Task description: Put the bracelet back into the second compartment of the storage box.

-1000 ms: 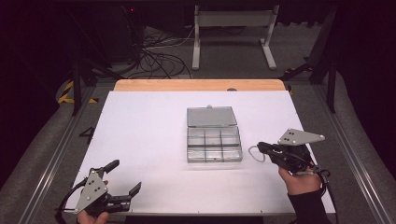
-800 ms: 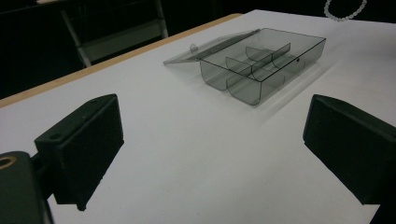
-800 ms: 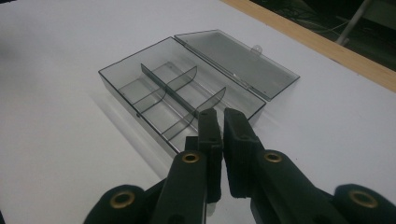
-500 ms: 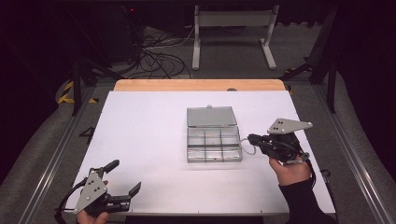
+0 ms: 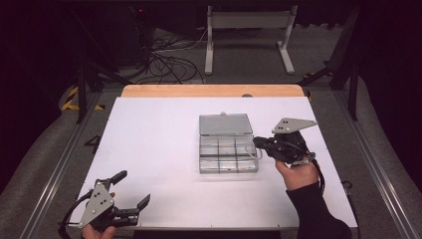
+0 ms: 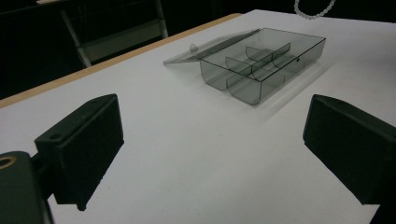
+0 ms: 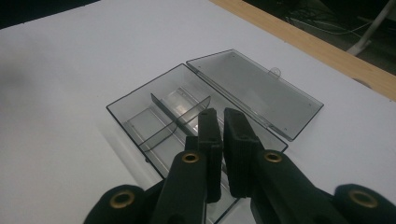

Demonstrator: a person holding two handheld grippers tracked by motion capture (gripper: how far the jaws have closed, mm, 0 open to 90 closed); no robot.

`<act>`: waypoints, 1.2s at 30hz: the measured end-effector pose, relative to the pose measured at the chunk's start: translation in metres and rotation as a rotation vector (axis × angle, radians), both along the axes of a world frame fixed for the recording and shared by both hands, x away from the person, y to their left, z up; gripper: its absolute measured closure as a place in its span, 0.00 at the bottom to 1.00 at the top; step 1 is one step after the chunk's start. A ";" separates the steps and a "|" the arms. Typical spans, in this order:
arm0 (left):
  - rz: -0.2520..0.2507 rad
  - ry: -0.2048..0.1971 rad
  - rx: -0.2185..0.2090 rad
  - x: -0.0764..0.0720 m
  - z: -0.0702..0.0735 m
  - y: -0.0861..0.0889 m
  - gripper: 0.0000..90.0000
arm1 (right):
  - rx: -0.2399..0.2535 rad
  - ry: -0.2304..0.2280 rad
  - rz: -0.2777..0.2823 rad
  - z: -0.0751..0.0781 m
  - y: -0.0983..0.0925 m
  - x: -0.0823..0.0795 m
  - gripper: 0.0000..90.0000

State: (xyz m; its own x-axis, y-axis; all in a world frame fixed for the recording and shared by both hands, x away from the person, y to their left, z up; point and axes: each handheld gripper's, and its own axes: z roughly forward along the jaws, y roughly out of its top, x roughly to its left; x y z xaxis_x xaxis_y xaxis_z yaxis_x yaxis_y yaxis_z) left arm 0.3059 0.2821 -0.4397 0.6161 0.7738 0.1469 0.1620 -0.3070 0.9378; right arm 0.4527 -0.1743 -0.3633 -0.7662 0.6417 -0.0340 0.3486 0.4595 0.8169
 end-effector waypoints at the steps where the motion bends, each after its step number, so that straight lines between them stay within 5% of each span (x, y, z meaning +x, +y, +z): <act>1: 0.001 0.002 -0.001 0.000 0.000 0.000 0.06 | -0.001 0.001 0.001 0.000 0.002 0.001 0.96; 36: 0.001 0.004 -0.005 0.000 0.000 0.001 0.06 | 0.002 0.046 0.024 -0.007 0.050 0.043 0.96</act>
State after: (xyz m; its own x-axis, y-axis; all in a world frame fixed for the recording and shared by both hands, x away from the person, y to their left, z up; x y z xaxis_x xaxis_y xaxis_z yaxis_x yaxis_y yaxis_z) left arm 0.3062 0.2827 -0.4399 0.6160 0.7751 0.1409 0.1657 -0.3024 0.9387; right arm 0.4958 -0.1241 -0.3705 -0.7822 0.6230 0.0031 0.3747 0.4665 0.8012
